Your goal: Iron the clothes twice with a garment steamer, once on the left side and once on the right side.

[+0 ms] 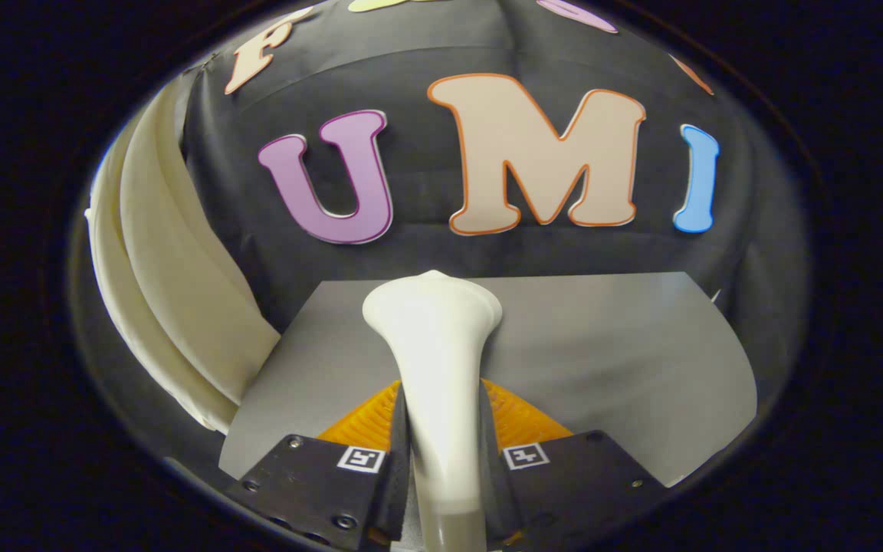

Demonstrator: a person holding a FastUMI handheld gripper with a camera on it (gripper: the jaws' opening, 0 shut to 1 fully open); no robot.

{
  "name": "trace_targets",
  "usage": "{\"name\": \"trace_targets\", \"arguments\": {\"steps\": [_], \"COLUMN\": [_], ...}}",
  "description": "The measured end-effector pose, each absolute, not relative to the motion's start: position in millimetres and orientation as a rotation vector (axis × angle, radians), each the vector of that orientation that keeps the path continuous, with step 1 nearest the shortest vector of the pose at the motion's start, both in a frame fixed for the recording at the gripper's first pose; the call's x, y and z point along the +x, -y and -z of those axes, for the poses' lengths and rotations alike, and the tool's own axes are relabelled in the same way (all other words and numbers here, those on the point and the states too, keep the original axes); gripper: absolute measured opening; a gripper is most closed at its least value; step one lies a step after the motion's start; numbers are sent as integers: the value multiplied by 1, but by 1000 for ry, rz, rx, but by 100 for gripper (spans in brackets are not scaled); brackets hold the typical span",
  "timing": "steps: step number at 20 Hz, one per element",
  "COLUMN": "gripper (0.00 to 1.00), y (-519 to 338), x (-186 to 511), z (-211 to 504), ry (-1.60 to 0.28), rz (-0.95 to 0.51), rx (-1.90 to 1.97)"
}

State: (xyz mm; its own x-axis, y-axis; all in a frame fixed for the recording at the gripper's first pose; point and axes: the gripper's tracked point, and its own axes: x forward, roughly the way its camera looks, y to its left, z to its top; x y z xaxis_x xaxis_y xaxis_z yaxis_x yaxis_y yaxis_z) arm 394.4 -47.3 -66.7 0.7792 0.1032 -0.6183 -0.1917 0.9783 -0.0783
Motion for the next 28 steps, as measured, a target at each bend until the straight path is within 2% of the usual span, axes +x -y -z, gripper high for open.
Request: {"name": "trace_targets", "arguments": {"steps": [5, 14, 20, 28], "gripper": [40, 40, 39, 39], "y": [59, 34, -32, -135], "x": [370, 260, 190, 132], "z": [18, -29, -50, -71], "ry": [-469, -342, -278, -210], "rz": [-97, -62, -56, -54], "rx": [-22, -50, -27, 15]}}
